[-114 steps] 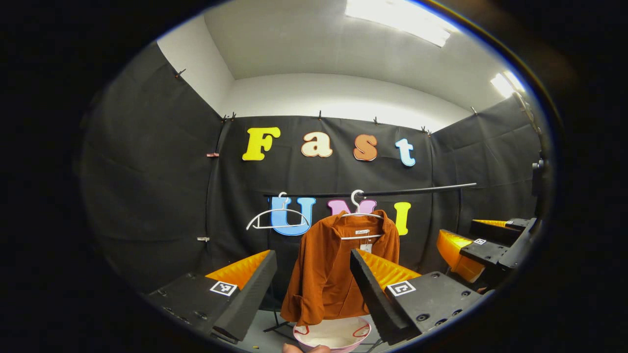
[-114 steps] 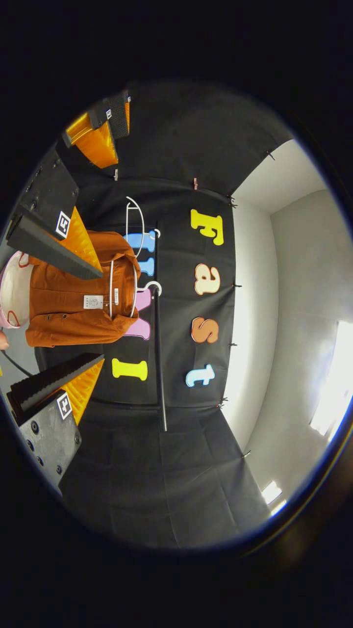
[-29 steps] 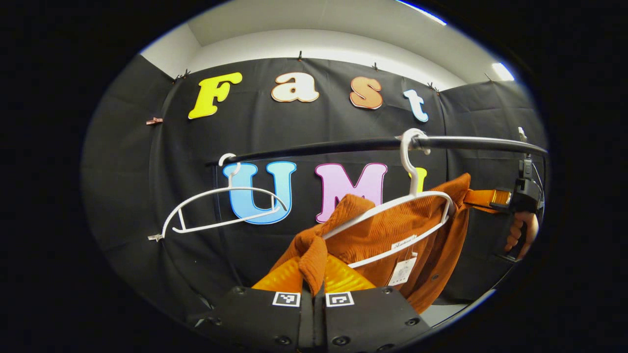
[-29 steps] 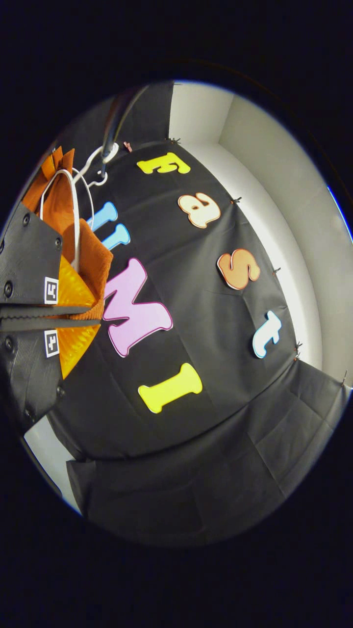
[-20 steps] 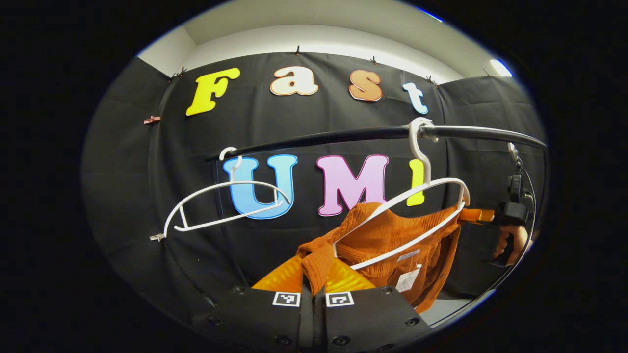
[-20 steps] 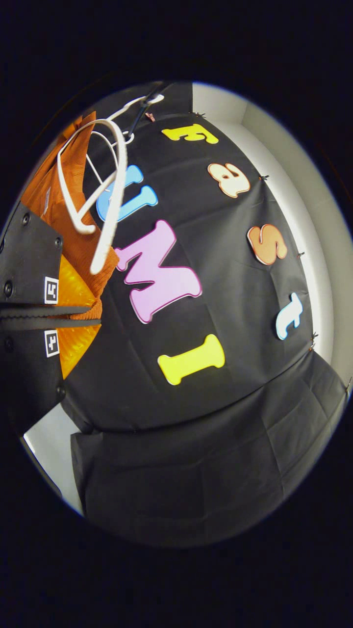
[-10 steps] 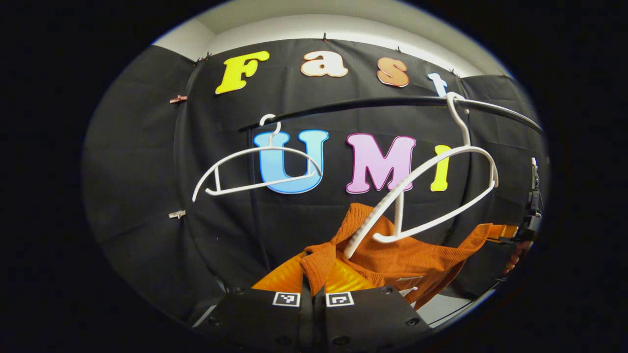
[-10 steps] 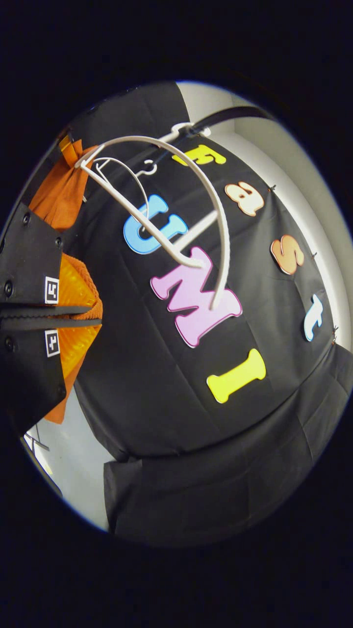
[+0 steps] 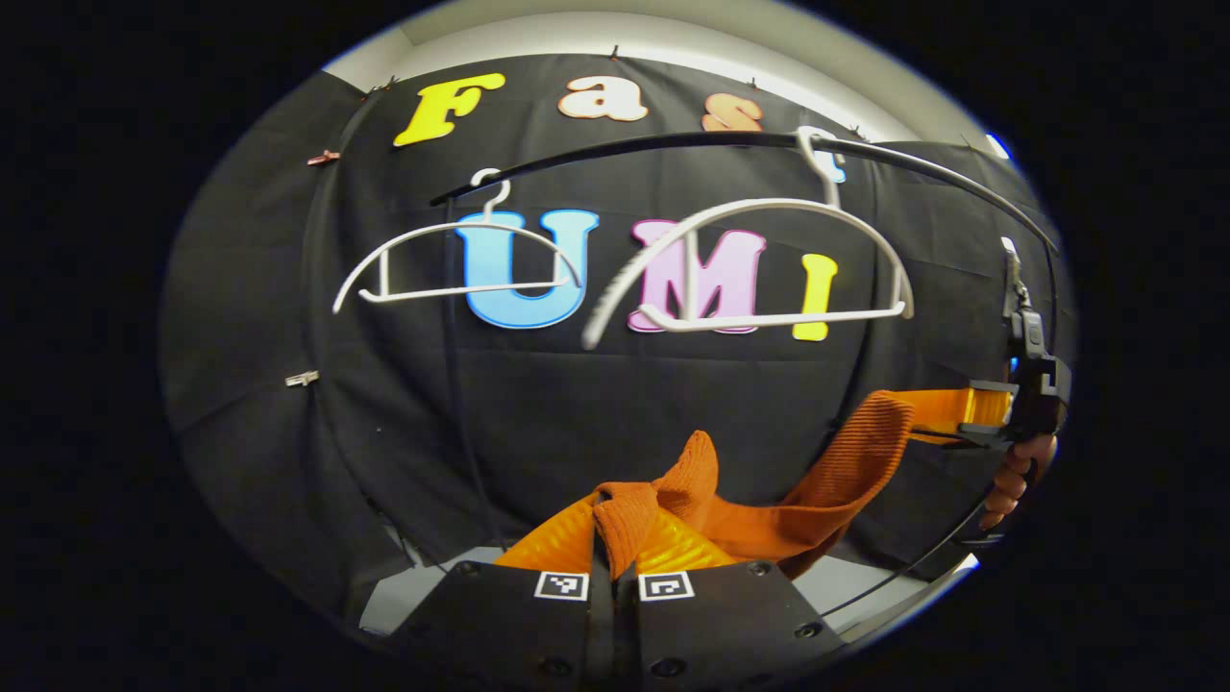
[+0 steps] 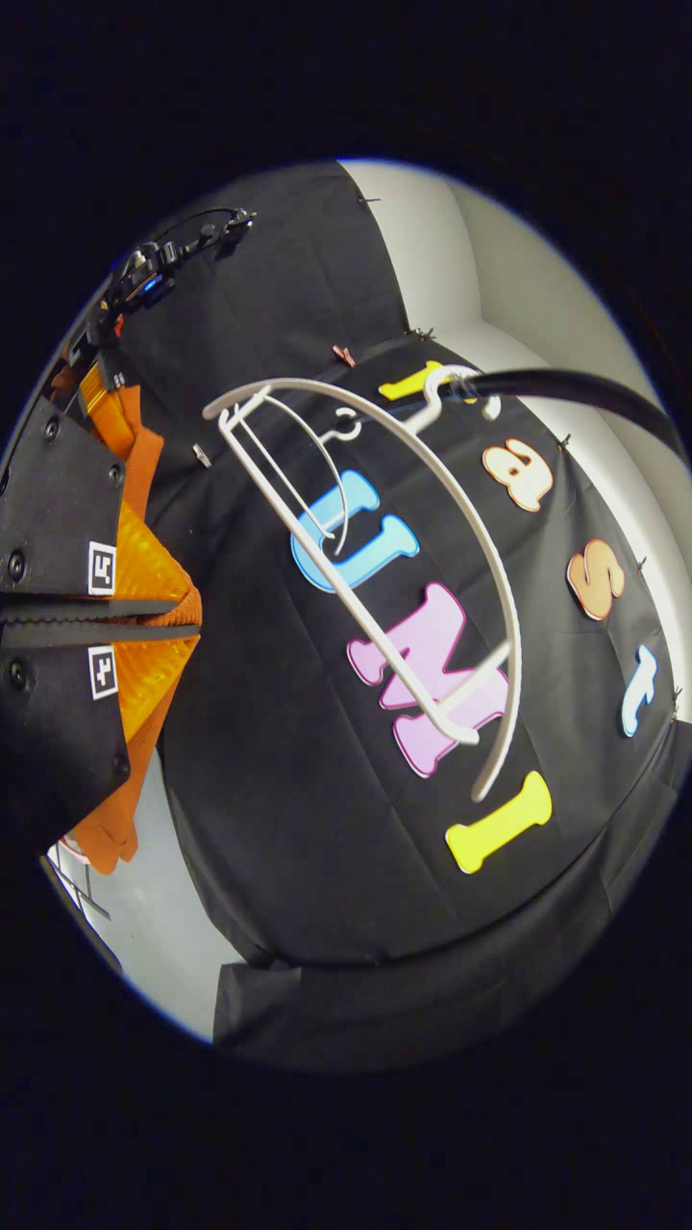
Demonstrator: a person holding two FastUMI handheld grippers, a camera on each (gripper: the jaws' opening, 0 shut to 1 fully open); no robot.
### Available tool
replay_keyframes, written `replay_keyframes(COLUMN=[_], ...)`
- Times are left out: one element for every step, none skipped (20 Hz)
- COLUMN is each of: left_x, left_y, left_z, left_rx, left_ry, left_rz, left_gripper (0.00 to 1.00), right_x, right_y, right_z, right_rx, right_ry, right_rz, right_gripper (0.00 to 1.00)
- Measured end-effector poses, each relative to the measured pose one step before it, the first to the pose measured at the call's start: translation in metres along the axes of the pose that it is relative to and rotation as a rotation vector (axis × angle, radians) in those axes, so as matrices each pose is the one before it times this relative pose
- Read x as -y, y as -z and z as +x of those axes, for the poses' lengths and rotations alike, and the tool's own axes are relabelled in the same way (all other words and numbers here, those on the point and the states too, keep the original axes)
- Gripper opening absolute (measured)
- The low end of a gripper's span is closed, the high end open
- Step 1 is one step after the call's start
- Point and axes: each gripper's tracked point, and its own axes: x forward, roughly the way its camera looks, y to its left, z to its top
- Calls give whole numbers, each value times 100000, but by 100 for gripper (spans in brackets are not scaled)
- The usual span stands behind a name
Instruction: Grasp the clothes on the hanger with both hands and then place them into the laundry hamper below.
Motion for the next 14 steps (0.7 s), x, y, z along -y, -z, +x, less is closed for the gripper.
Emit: replay_keyframes(left_x=[1320,1232,1151,982,811,534,143,53,79,-60,-45,-218,-314,-380], left_y=[-156,-411,-582,-669,-449,-74,494,717,1087,1304,1732,1876,2038,1925], left_z=[-280,-199,-72,16,328,494,435,543,652,668,595,503,723,740], left_rx=[1187,1544,1684,1817,1290,350,-647,-1222,-1690,-2227,-2780,-3531,-3762,-3943], left_ry=[3641,3581,3214,2850,2885,1935,1013,314,111,-452,-835,-1263,-1221,-1124], left_rz=[-258,-515,-518,-355,-607,-775,-937,-918,-1055,-879,-524,-412,-197,125], left_gripper=[5,5,5,5,5,5,3,3,5,5,5,5,5,5], right_x=[-1220,-1086,-843,-491,-86,662,1018,1328,1274,1286,1755,1651,1708,1246], right_y=[246,113,68,31,132,313,558,669,1126,1118,1716,1483,1588,1666], right_z=[-132,-63,-47,6,-63,-63,-82,132,212,252,386,532,624,773], right_rx=[-676,-396,-266,-360,-638,-789,-1384,-1203,-1965,-2133,-3726,-3772,-3617,-3535], right_ry=[-2585,-2709,-2304,-1416,-785,656,1521,1751,2135,2222,3270,3319,3418,2188], right_rz=[-921,-832,-934,-1061,-941,-847,-152,166,-376,-758,-1205,-1838,-2458,-2574], right_gripper=[5,5,5,5,5,5,5,5,5,5,5,5,5,5])
